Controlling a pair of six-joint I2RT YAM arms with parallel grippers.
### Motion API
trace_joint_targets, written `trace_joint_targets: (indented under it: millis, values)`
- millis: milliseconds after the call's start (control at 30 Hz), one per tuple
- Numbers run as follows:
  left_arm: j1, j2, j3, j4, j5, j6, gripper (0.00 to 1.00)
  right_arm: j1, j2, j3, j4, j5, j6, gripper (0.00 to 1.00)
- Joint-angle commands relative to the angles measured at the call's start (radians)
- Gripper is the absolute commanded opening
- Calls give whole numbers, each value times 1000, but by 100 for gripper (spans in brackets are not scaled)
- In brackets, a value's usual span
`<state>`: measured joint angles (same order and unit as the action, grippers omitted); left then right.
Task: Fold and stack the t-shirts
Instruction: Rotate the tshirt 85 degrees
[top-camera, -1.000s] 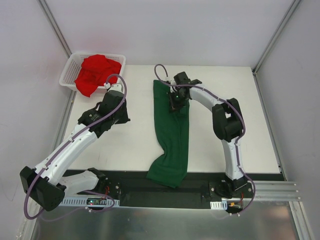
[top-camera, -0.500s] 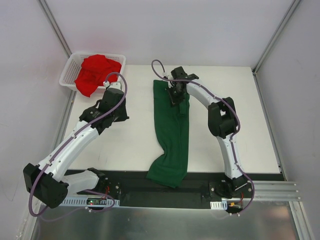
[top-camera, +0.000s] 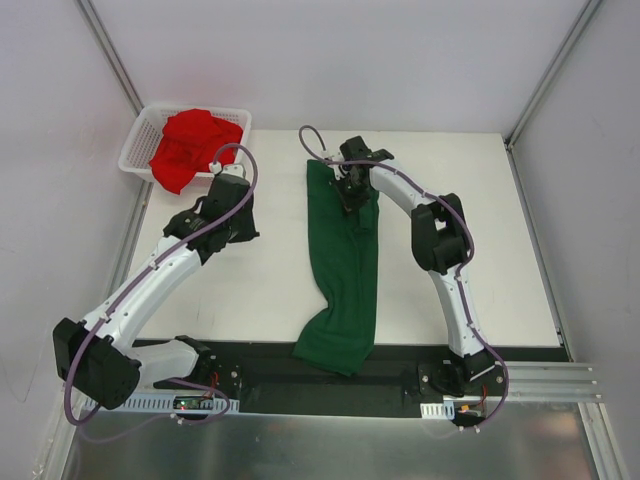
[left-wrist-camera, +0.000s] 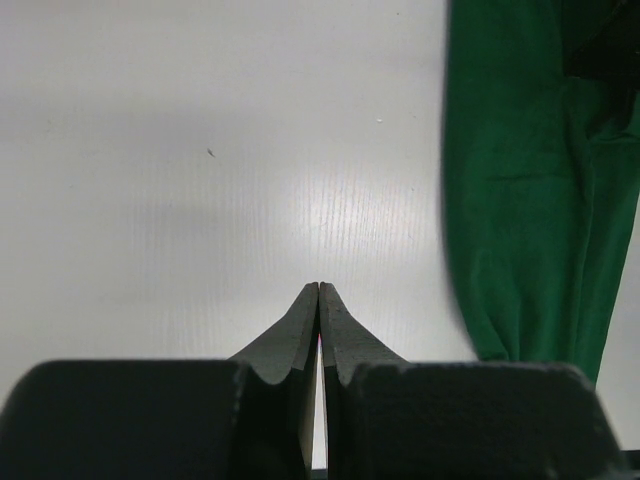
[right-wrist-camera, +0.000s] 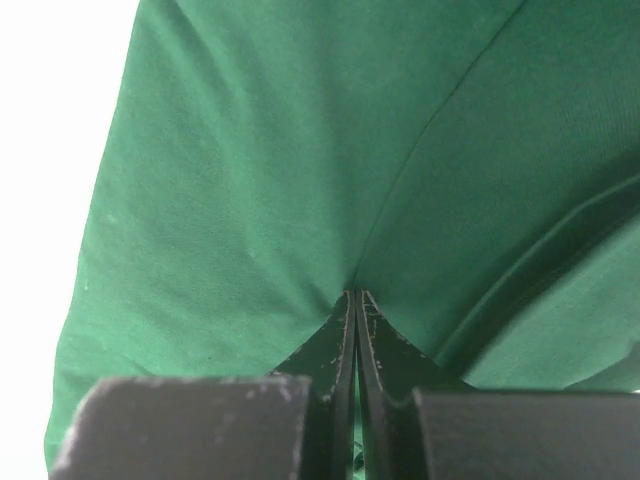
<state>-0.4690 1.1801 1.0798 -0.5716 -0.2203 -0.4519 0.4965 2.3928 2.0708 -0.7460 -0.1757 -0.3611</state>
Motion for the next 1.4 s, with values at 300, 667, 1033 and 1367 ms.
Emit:
trace_joint_targets:
  millis: [300, 667, 1033, 1367]
  values:
    - [27, 56, 37, 30, 1, 38, 0, -12, 54, 141, -15, -24, -82, 1]
    - [44, 79, 46, 41, 4, 48, 0, -13, 60, 173, 19, 25, -159, 1]
    - [55, 116, 60, 110, 255, 125, 0, -16, -241, -59, 172, 68, -47, 1]
    - [-109, 320, 91, 246, 358, 206, 0, -150, -559, -227, 114, 324, 209, 1]
